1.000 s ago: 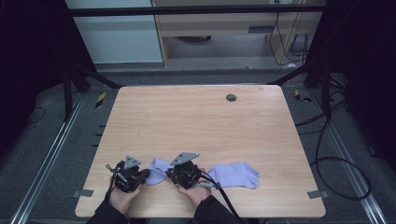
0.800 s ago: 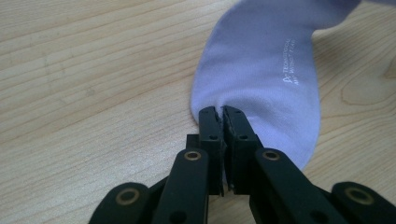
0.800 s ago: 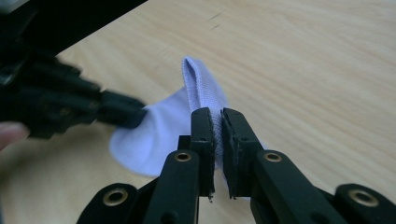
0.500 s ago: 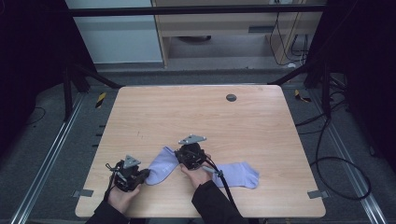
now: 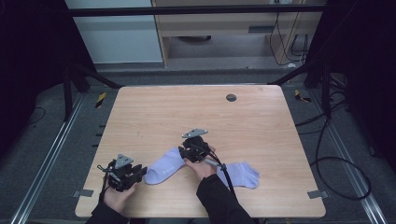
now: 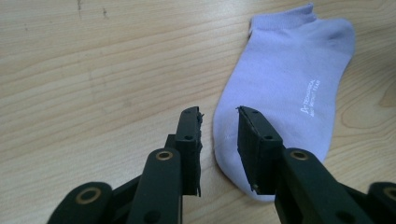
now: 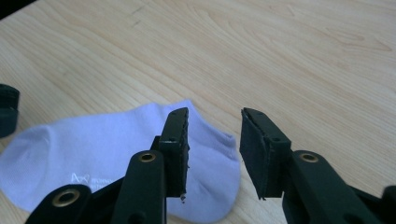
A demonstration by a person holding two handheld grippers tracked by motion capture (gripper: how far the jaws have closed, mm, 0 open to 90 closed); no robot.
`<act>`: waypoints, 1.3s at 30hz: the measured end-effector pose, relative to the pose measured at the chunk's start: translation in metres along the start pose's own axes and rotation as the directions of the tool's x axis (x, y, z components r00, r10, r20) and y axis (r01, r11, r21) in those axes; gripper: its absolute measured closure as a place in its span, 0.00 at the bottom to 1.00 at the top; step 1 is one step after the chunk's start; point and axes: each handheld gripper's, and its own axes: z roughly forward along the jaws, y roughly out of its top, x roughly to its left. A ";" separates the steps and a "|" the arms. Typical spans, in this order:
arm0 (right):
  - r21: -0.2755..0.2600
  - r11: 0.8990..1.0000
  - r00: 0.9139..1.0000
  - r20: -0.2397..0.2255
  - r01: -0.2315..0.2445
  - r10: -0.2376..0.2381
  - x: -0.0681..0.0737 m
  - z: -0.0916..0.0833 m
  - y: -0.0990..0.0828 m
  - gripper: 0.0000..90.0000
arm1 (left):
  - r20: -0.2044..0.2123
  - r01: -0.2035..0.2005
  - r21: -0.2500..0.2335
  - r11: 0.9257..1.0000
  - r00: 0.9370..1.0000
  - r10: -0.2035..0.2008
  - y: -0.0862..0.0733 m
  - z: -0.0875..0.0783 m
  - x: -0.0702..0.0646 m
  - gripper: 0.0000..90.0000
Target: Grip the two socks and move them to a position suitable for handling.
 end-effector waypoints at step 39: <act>0.069 0.998 0.996 -0.093 -0.008 0.014 0.025 0.011 -0.035 0.89 | -0.127 -0.014 0.051 0.999 0.992 0.021 0.009 0.008 0.020 0.90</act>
